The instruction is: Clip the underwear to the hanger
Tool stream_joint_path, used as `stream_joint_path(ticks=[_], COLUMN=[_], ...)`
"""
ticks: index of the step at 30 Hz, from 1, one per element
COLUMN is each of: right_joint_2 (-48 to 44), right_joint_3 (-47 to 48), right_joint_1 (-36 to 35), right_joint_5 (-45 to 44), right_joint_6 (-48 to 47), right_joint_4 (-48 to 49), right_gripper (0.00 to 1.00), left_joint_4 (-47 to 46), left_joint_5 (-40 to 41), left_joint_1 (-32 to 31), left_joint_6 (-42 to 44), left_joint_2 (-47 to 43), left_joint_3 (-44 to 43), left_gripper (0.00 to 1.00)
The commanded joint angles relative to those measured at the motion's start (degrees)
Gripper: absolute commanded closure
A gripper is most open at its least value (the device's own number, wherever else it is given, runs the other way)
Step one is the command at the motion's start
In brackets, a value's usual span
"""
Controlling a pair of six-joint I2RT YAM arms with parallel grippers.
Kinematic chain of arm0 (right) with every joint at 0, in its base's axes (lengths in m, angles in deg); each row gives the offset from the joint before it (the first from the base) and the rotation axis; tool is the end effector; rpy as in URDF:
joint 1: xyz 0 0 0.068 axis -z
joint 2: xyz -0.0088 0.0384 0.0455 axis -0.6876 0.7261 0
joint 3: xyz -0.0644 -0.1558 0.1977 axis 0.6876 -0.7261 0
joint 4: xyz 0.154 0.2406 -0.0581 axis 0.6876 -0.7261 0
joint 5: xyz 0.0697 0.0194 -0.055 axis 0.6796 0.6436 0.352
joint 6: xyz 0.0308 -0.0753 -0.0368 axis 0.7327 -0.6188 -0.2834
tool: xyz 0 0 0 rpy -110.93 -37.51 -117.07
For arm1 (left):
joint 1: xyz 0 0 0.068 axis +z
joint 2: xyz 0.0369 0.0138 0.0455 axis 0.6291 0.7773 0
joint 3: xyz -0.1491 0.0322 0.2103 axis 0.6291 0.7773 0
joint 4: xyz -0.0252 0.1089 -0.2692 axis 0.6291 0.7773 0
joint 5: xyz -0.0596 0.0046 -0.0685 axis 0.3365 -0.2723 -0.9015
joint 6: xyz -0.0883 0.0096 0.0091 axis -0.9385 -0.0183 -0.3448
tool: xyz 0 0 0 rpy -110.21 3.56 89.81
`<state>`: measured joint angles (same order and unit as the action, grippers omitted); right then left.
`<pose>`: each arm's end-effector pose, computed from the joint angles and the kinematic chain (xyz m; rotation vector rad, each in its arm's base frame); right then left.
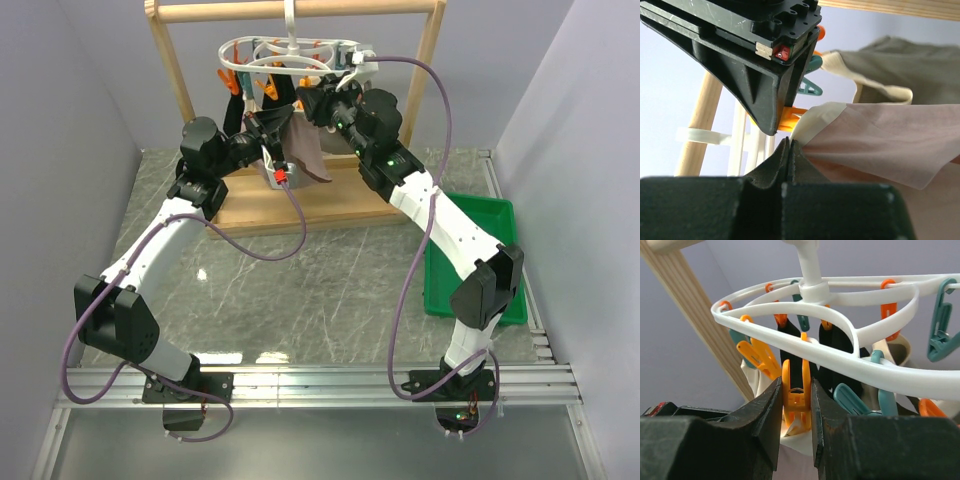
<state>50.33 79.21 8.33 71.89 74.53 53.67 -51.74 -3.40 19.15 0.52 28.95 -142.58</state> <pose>0.4047 0.2838 0.4762 -0.2498 1.3535 0.7099 0.3743 -0.1900 0.4162 1.3728 0.4156 0.3505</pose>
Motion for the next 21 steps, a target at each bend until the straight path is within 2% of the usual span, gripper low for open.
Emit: stream_joint_path(ticks=[1,16,18,19,21], right_joint_2=[-3.6,-4.3,-4.3,-4.3,-4.4], right_joint_3=[-0.5,-3.4,-3.4,-3.4,-3.3], right_joint_1=[0.1,0.1,0.1,0.0,0.2], right_joint_5=[-0.6,0.0,0.1,0.1,0.2], right_joint_6=[0.1,-2.2,-2.3,-2.2,-2.2], right_joint_4=[4.8,7.5,7.4,7.3,7.2], right_gripper=[1.00,0.99,0.90,0.81,0.77], left_joint_4=[-1.8,-2.2,-2.2,-2.1,-2.5], left_joint_5=[-2.0,-2.5,-2.4,-2.5,-2.4], left_joint_1=[0.4,0.6,0.6,0.6,0.6], left_joint_6=[-1.8,-2.7,-3.0,-3.0,-3.1], left_joint_2=[-1.7,-2.1,-2.0,-1.7,-1.8], left_joint_3=[-1.7,-1.9,-2.1,-2.3,-2.3], left_gripper=[1.00,1.00,1.00,1.00,1.00])
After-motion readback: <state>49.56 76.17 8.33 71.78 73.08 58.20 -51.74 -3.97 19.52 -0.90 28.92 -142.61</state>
